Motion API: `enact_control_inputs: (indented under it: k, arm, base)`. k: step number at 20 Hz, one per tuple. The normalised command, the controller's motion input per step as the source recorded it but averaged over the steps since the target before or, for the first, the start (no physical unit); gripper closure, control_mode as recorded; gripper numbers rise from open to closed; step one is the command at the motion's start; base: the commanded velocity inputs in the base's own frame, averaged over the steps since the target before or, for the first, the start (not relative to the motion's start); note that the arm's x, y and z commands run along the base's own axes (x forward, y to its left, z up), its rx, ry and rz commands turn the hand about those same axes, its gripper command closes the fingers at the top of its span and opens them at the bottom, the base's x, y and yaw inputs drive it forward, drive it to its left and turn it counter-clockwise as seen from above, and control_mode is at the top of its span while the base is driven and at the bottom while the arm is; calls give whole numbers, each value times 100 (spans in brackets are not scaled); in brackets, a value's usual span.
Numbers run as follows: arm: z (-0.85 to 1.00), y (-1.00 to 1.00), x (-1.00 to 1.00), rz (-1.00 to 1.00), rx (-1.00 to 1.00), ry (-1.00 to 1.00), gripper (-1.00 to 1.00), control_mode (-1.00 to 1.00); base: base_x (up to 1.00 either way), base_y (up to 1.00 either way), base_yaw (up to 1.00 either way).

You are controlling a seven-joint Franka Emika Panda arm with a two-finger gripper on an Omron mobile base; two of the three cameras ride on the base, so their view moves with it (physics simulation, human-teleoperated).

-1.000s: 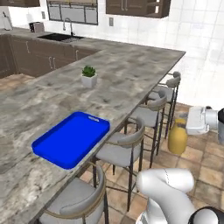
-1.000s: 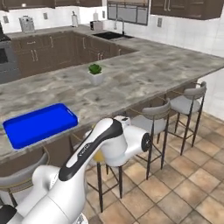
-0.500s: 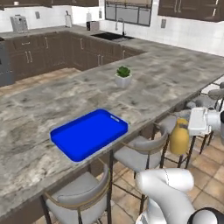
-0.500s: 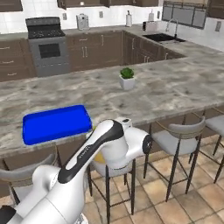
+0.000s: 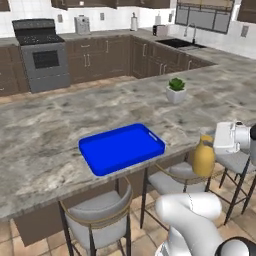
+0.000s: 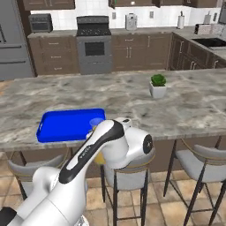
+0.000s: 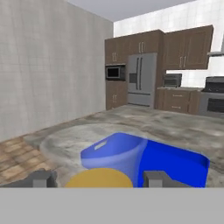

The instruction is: There is a tray on the dining counter. Grab the cup, mug, and pitcher and place them on the tray. The pitcher may be placed next to the tray if it cannot fit the tray.

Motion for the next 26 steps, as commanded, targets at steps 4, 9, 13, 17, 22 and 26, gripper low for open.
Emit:
enact_control_inputs:
  k: [4, 9, 13, 17, 22, 26]
  arm:
    - [0, 0, 0, 0, 0, 0, 100, 100]
    - [0, 0, 0, 0, 0, 0, 100, 100]
    - [0, 0, 0, 0, 0, 0, 100, 100]
    - [0, 0, 0, 0, 0, 0, 100, 100]
    - [0, 0, 0, 0, 0, 0, 100, 100]
    - [0, 0, 0, 0, 0, 0, 100, 100]
  base:
    - [28, -18, 21]
    - [43, -17, 27]
    - [49, -20, 29]
    - [54, -17, 29]
    - [42, -12, 26]
    - [14, -4, 12]
